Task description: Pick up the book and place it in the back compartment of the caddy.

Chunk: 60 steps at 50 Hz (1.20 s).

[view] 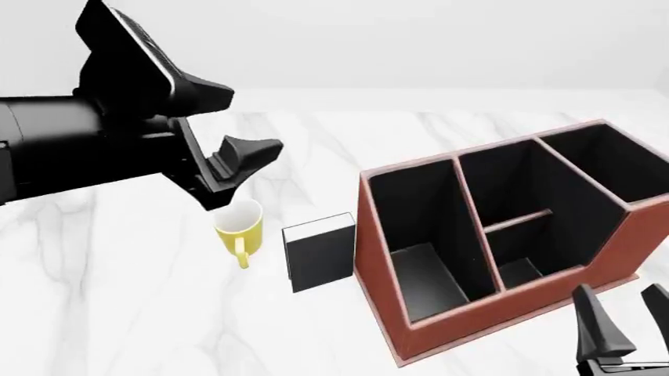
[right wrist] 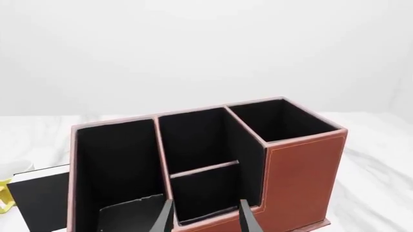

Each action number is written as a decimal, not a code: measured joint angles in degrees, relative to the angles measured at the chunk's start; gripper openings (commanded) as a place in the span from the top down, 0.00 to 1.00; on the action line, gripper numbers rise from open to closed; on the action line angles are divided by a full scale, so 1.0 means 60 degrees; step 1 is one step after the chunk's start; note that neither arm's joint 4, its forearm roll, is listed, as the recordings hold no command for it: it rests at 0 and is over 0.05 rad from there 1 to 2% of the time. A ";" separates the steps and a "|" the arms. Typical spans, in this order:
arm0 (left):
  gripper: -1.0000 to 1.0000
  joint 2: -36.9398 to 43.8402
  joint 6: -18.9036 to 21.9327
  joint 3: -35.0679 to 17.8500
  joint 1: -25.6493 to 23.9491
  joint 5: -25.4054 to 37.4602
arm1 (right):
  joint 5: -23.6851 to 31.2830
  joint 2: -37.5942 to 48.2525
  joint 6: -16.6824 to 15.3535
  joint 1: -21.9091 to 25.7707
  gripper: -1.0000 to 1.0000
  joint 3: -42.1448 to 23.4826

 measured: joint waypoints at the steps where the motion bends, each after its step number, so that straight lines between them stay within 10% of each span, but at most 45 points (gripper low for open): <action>1: 0.00 0.0112 0.0041 -0.0044 -0.0066 0.0071 | -0.0006 0.0000 0.0002 0.0002 0.00 0.0007; 19: 0.00 0.1403 0.0273 -0.0481 -0.0940 0.1008 | -0.0051 -0.0001 0.0027 0.0025 0.00 0.0058; 60: 0.00 0.2757 0.0936 0.0540 -0.0677 -0.1021 | -0.0053 0.0000 0.0061 0.0033 0.00 0.0072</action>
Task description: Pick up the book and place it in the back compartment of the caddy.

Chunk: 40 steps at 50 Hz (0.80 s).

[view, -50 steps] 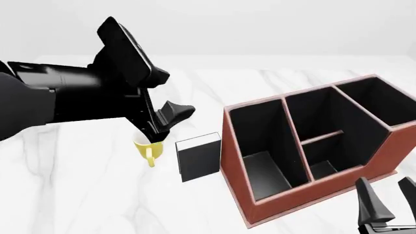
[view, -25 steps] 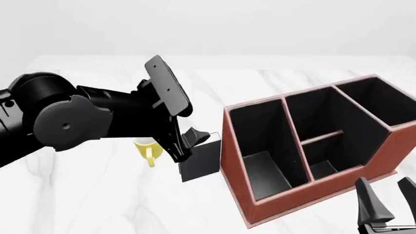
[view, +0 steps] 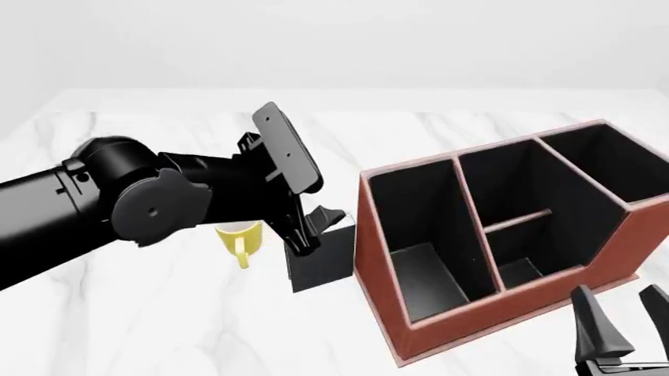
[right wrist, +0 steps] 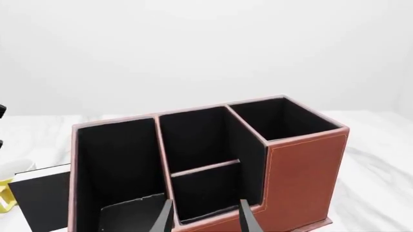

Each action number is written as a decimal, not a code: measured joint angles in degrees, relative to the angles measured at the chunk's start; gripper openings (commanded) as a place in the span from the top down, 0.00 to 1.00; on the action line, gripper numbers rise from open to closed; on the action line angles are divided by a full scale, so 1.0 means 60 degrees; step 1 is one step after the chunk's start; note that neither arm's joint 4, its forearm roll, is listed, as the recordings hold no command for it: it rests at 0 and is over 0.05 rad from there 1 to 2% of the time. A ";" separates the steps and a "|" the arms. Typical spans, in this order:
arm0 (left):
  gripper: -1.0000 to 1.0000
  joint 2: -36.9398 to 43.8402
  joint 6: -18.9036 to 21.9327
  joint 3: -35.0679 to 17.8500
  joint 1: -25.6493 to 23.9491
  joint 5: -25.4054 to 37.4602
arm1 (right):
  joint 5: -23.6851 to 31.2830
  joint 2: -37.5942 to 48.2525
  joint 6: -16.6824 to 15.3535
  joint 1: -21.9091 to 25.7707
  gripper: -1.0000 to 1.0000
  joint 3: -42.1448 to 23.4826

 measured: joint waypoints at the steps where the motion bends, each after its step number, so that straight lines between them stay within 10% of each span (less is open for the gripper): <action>1: 0.00 0.0036 -0.0009 0.0046 0.0001 -0.0065 | 0.0002 0.0000 0.0002 -0.0001 0.00 0.0000; 40: 0.00 0.0675 -0.0130 0.1132 0.0231 -0.1793 | 0.0023 0.0002 0.0020 -0.0034 0.00 0.0005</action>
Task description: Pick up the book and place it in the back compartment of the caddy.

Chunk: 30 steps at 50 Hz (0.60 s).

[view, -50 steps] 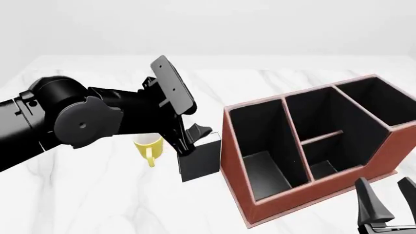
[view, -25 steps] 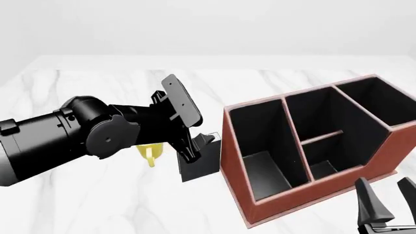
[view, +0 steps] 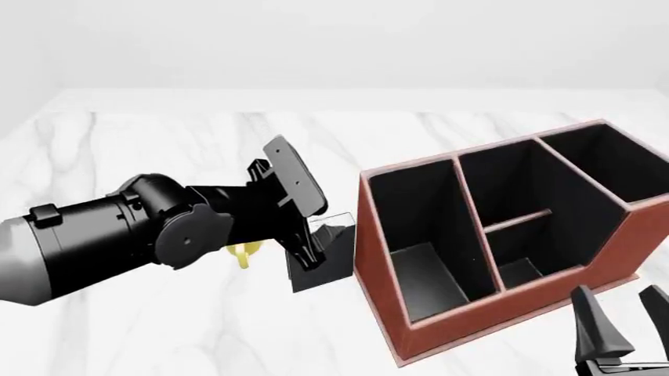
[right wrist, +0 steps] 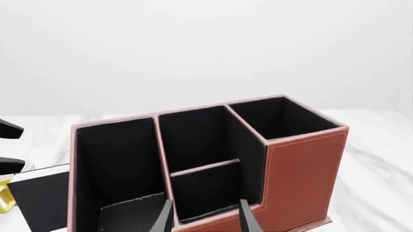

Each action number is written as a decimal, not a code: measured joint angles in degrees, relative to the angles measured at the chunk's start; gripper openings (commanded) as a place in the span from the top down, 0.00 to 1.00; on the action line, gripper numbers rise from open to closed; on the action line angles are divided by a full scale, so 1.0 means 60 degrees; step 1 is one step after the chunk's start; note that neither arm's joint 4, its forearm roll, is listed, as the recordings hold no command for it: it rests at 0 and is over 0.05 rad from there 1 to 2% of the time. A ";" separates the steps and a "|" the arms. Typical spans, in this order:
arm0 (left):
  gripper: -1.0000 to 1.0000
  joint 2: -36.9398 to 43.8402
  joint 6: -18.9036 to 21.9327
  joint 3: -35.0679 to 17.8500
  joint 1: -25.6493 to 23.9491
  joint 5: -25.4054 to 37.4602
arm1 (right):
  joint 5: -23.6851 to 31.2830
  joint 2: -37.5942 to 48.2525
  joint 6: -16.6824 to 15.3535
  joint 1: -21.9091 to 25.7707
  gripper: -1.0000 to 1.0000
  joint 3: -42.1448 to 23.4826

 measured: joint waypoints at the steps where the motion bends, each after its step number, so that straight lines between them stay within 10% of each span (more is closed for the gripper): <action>1: 0.00 0.0017 -0.0009 0.0025 -0.0002 -0.0032 | 0.0000 0.0000 -0.0002 0.0000 0.00 0.0000; 30: 0.00 0.0414 0.0206 0.0485 0.0226 -0.0836 | 0.0006 0.0004 -0.0010 -0.0037 0.00 0.0003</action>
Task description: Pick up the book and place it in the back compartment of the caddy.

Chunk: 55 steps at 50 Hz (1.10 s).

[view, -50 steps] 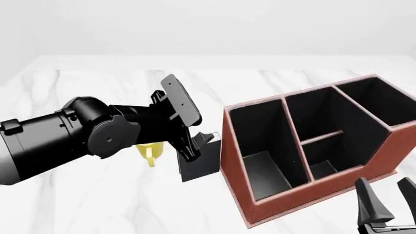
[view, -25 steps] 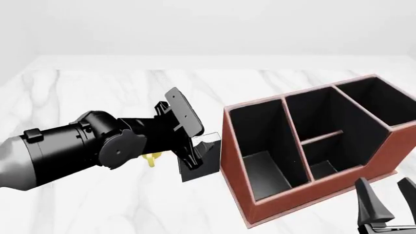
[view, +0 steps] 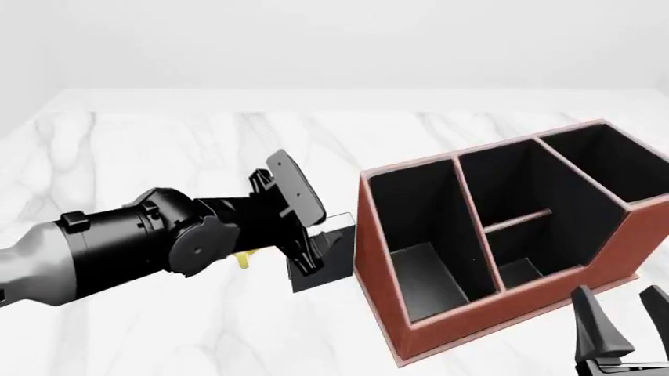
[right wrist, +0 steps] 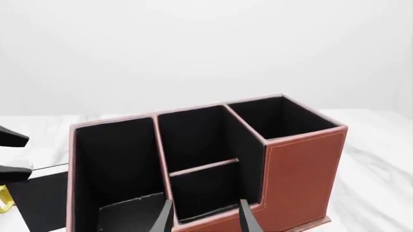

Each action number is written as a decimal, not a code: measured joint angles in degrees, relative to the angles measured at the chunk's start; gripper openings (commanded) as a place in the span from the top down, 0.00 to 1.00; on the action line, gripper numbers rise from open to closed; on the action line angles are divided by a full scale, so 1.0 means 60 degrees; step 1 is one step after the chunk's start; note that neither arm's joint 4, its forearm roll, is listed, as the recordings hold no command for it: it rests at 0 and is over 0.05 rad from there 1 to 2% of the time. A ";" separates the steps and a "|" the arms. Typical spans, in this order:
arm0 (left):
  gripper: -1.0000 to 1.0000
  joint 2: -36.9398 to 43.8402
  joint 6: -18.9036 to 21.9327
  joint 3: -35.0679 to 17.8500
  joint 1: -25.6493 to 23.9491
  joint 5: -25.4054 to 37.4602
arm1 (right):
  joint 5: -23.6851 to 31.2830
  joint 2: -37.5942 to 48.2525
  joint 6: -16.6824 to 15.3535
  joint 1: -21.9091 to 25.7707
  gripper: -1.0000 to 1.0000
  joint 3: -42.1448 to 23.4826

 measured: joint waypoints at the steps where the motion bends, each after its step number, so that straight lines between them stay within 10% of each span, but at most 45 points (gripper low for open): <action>1: 0.00 0.0020 -0.0009 0.0011 -0.0003 -0.0029 | 0.0001 0.0000 0.0001 -0.0001 0.00 0.0000; 55: 0.00 0.1304 0.0083 0.0424 0.0159 -0.1425 | 0.0010 0.0007 -0.0053 -0.0075 0.00 0.0004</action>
